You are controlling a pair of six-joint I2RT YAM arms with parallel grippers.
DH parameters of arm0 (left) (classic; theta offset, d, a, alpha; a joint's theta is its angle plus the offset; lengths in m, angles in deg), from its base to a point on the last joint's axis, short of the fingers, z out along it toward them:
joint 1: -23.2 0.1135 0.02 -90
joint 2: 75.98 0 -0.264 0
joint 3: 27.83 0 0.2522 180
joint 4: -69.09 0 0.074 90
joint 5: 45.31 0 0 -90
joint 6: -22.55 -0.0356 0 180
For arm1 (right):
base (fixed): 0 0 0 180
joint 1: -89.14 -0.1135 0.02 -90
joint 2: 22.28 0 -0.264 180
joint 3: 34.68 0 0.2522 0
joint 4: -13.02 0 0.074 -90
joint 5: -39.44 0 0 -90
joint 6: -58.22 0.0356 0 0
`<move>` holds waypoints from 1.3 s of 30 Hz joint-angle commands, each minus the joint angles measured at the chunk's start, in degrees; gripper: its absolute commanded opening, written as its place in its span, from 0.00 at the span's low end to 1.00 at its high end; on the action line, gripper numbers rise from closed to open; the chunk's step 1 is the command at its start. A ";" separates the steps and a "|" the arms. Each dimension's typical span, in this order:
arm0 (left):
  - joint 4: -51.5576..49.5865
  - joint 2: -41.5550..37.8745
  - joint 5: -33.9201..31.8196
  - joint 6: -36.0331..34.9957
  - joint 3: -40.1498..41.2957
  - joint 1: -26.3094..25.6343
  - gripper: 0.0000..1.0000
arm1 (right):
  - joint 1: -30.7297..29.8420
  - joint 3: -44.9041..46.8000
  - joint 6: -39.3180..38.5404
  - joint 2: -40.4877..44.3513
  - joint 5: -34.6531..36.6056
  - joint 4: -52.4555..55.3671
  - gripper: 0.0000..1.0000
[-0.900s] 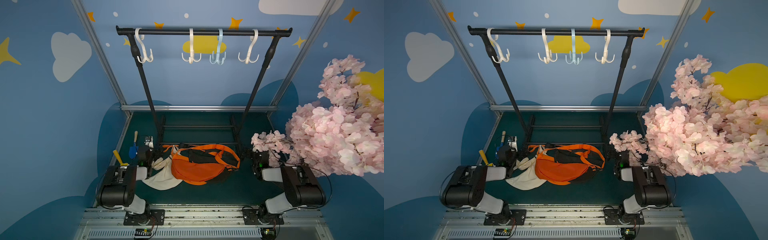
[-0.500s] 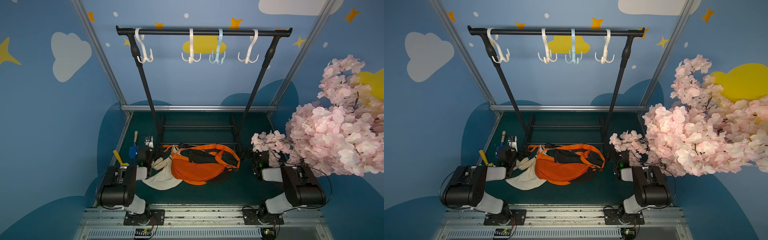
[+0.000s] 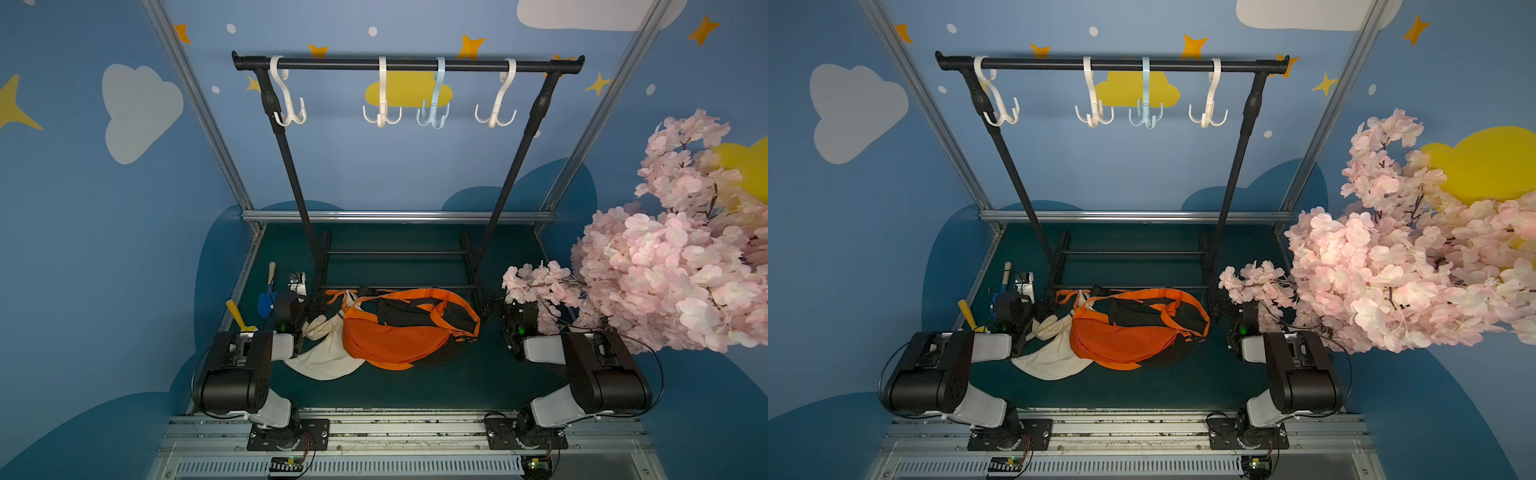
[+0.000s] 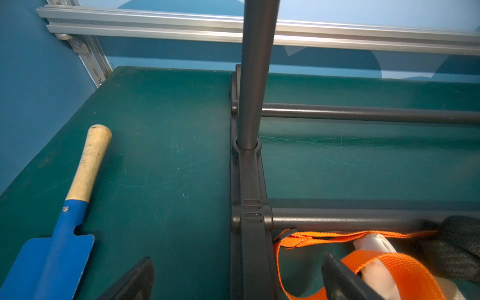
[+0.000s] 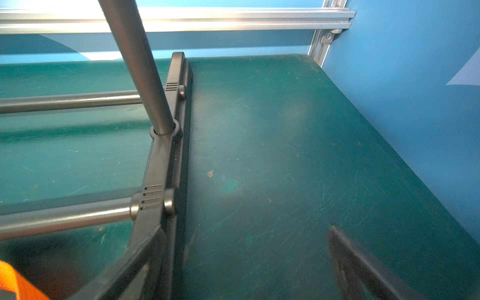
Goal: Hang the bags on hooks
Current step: Pick up the bag from the bag.
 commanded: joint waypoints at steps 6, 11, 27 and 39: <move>-13.09 -9.97 -0.68 0.38 -4.32 -0.01 1.00 | -3.21 2.59 -2.24 1.73 4.35 -5.64 0.97; -24.55 -22.07 -3.72 11.51 -8.02 -0.04 1.00 | -2.39 -0.19 -1.47 1.63 3.45 -0.80 0.97; -22.38 -36.73 8.43 29.38 -4.04 -0.20 1.00 | -5.79 -17.41 9.80 20.74 -37.37 34.65 0.81; -28.56 -42.83 14.95 29.15 -5.77 -1.24 1.00 | -18.64 -43.80 -11.29 -1.55 -37.75 61.85 0.81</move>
